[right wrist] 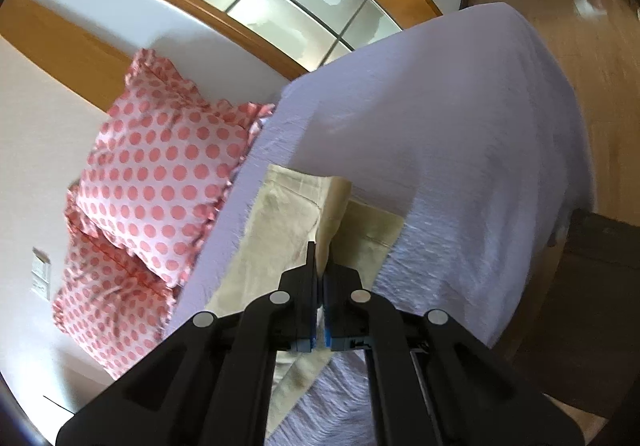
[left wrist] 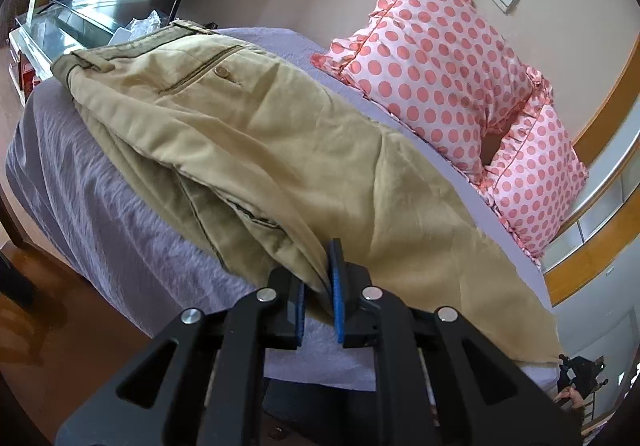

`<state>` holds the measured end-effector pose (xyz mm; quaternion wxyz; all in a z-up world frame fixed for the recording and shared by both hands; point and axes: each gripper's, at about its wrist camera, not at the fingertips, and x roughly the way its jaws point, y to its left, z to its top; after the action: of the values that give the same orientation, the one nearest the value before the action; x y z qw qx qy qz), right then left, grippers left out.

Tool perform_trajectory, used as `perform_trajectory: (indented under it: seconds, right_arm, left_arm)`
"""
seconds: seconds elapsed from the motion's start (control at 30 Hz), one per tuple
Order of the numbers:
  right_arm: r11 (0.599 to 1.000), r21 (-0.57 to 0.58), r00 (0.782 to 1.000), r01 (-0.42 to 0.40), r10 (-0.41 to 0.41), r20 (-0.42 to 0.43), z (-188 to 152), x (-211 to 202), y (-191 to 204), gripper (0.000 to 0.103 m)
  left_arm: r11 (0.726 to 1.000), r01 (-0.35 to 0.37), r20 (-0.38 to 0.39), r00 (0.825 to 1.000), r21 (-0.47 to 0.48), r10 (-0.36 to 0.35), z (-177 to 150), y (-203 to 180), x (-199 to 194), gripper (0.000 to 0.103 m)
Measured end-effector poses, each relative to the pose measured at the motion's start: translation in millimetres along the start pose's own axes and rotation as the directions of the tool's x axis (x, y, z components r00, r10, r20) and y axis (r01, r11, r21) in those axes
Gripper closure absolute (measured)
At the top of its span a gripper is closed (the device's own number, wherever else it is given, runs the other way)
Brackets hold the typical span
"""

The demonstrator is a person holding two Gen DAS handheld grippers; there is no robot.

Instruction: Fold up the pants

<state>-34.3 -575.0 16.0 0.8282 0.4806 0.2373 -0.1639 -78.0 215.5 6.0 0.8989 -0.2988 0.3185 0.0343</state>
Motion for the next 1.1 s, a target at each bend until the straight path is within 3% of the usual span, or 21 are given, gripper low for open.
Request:
perform_trajectory:
  seconds: [0.03,0.1,0.13,0.17,0.27,0.37,0.47,0.5,0.57,0.67,0.77,0.83,0.93,0.97,1.0,1.03,1.07,1.1]
  right_arm:
    - [1.0,-0.005,1.0,0.017,-0.017,0.002,-0.2,-2.8,0.6,0.098]
    - [0.998,-0.022,0.998,0.056,-0.054,0.045,-0.4,-14.3,1.5,0.08]
    - [0.996,-0.041,0.993,0.08,-0.076,0.085,-0.7,-22.0,1.7,0.059]
    - [0.993,-0.054,0.989,0.103,-0.097,0.113,-0.9,-26.2,1.1,0.055]
    - [0.991,-0.044,0.988,0.124,-0.119,0.098,-1.3,-22.0,-6.9,0.055]
    - [0.99,-0.069,0.988,0.121,-0.113,0.107,-5.8,-18.7,-4.3,0.056]
    - [0.994,-0.092,0.996,0.057,-0.05,0.072,-15.0,-10.3,1.6,0.061]
    - [0.994,-0.102,0.997,0.046,-0.038,0.073,-18.6,-9.2,3.5,0.064]
    - [0.994,-0.113,1.0,-0.005,0.009,0.028,-25.9,1.0,4.7,0.097]
    - [0.992,-0.094,0.996,-0.086,0.088,0.023,-26.0,8.9,3.3,0.098]
    - [0.961,-0.214,0.982,-0.173,0.186,0.04,-29.4,-0.9,51.6,0.098]
    - [0.908,-0.314,0.956,-0.278,0.292,-0.002,-43.0,-6.7,99.8,0.098]
    - [0.752,-0.445,0.87,-0.487,0.465,-0.165,-92.4,-11.5,185.2,0.098]
    - [0.682,-0.472,0.826,-0.559,0.505,-0.25,-118.8,-11.2,213.2,0.098]
    - [0.609,-0.487,0.779,-0.626,0.522,-0.349,-151.7,-8.9,239.4,0.098]
    - [0.571,-0.491,0.753,-0.658,0.517,-0.407,-171.9,-6.7,251.8,0.098]
    - [0.502,-0.502,0.709,-0.705,0.472,-0.524,-212.2,-0.3,271.4,0.098]
    - [0.442,-0.524,0.682,-0.728,0.391,-0.618,-249.1,5.4,283.9,0.097]
  left_arm:
    - [1.0,0.007,0.005,1.0,0.004,-0.007,-1.5,0.7,-2.5,0.087]
    - [1.0,0.019,0.018,1.0,0.011,-0.019,-3.1,1.0,-9.3,0.079]
    - [1.0,0.019,0.034,0.999,0.017,-0.02,-3.9,2.4,-15.2,0.076]
    - [1.0,0.015,0.049,0.999,0.02,-0.016,-4.1,3.2,-20.4,0.071]
    - [1.0,-0.017,0.12,0.993,0.005,0.017,-2.7,9.0,-37.2,0.053]
    - [0.999,-0.022,0.169,0.985,-0.043,0.029,-0.3,20.9,-48.7,0.051]
    - [0.995,-0.03,0.177,0.983,-0.097,0.047,1.0,35.4,-51.6,0.049]
    - [0.994,-0.027,0.171,0.984,-0.108,0.045,0.9,37.6,-50.3,0.049]
    - [0.993,-0.011,0.162,0.986,-0.118,0.03,-0.3,41.5,-48.5,0.048]
    - [0.994,0.002,0.156,0.988,-0.108,0.015,-1.8,41.5,-46.6,0.043]
    - [0.996,-0.022,0.17,0.985,-0.089,0.037,-3.0,40.7,-51.4,0.027]
    - [0.996,-0.039,0.196,0.979,-0.077,0.054,-3.5,37.6,-56.6,0.018]
    - [0.998,-0.021,0.213,0.976,-0.051,0.031,-5.5,31.0,-59.1,0.015]
    - [0.999,-0.019,0.214,0.976,-0.046,0.028,-6.2,29.8,-59.0,0.013]
    - [0.999,-0.018,0.215,0.976,-0.036,0.026,-7.7,26.8,-58.4,0.013]
    - [0.999,-0.019,0.212,0.977,-0.031,0.025,-8.4,25.3,-57.7,0.013]
    - [1.0,-0.02,0.208,0.978,-0.024,0.024,-9.3,23.7,-56.4,0.013]
    - [1.0,-0.013,0.202,0.979,-0.018,0.017,-10.3,22.6,-54.5,0.013]
